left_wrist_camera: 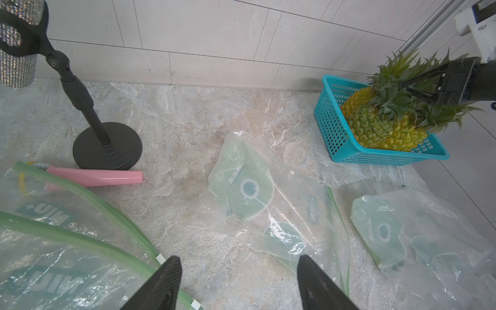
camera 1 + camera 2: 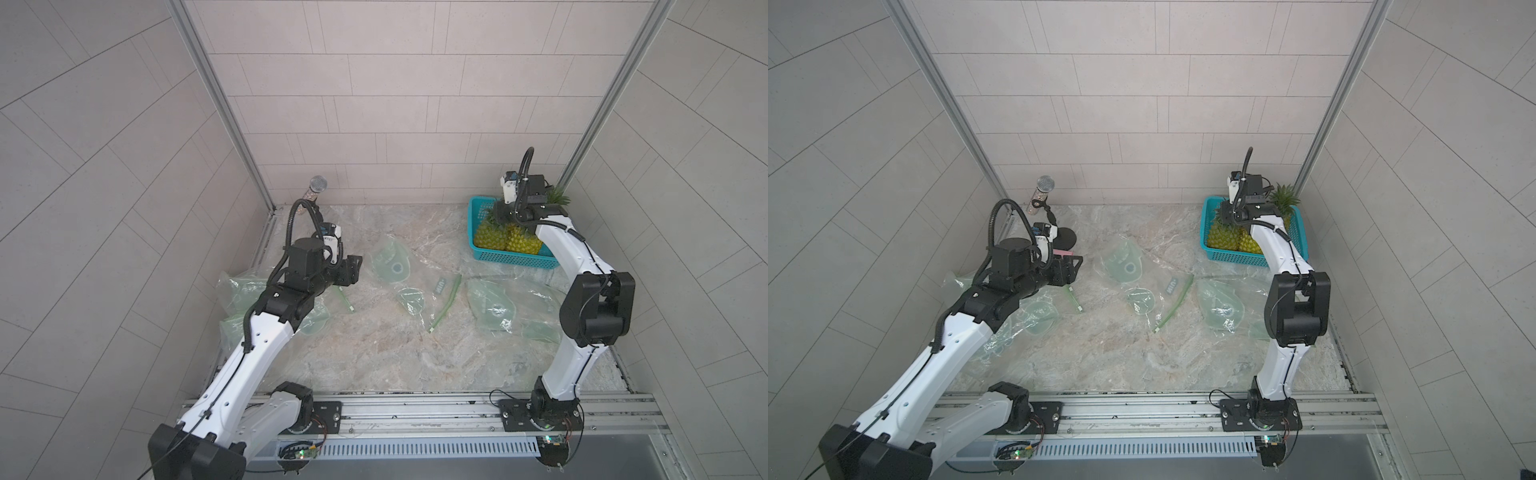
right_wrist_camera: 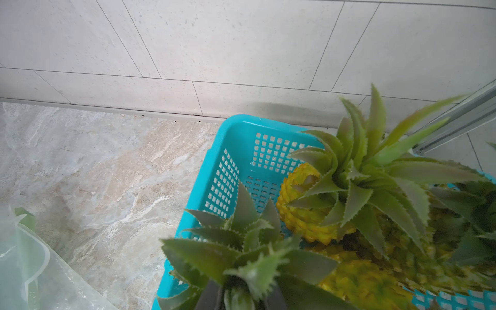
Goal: Open the zip-top bag and take out the pineapple
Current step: Place the pineapple in the basket.
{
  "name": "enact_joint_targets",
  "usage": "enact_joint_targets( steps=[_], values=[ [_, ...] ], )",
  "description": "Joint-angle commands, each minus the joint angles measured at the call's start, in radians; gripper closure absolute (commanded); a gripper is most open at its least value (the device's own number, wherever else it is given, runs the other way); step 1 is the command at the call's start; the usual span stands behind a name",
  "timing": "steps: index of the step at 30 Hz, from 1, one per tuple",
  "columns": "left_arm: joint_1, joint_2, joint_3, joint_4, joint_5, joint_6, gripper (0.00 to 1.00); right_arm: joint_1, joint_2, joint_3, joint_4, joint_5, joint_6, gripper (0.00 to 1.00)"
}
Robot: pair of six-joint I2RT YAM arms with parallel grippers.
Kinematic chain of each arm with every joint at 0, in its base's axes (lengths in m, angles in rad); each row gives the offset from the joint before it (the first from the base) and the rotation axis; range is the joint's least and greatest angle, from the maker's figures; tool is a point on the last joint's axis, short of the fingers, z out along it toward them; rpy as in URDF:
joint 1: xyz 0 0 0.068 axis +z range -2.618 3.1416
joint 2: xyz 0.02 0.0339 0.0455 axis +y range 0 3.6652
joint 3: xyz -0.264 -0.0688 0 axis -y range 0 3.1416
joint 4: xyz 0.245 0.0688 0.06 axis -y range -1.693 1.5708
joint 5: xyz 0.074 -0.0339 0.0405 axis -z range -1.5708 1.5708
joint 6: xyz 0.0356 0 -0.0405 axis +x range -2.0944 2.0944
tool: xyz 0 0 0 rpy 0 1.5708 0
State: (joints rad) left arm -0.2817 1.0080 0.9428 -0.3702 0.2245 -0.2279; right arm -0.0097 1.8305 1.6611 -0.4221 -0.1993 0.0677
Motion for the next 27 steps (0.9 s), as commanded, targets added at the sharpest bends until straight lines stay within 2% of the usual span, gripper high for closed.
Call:
enact_joint_targets(
  steps=[1, 5, 10, 18, 27],
  values=[
    [0.007, 0.000, -0.007, 0.017, 0.005, 0.009, 0.27, -0.003, -0.058, -0.017, 0.030, -0.031, 0.036, 0.76],
    [0.009, 0.000, -0.007, 0.017, 0.005, 0.007, 0.27, -0.003, -0.119, -0.022, 0.048, -0.028, 0.048, 0.61],
    [0.009, 0.000, -0.006, 0.016, 0.006, 0.009, 0.27, -0.003, -0.195, -0.042, 0.071, -0.026, 0.049, 0.49],
    [0.008, -0.003, -0.005, 0.015, 0.004, 0.007, 0.27, -0.004, -0.399, -0.220, 0.226, -0.066, 0.062, 0.45],
    [0.009, -0.005, -0.006, 0.013, -0.005, 0.001, 0.27, -0.003, -0.670, -0.557, 0.411, -0.060, 0.075, 0.44]
  ],
)
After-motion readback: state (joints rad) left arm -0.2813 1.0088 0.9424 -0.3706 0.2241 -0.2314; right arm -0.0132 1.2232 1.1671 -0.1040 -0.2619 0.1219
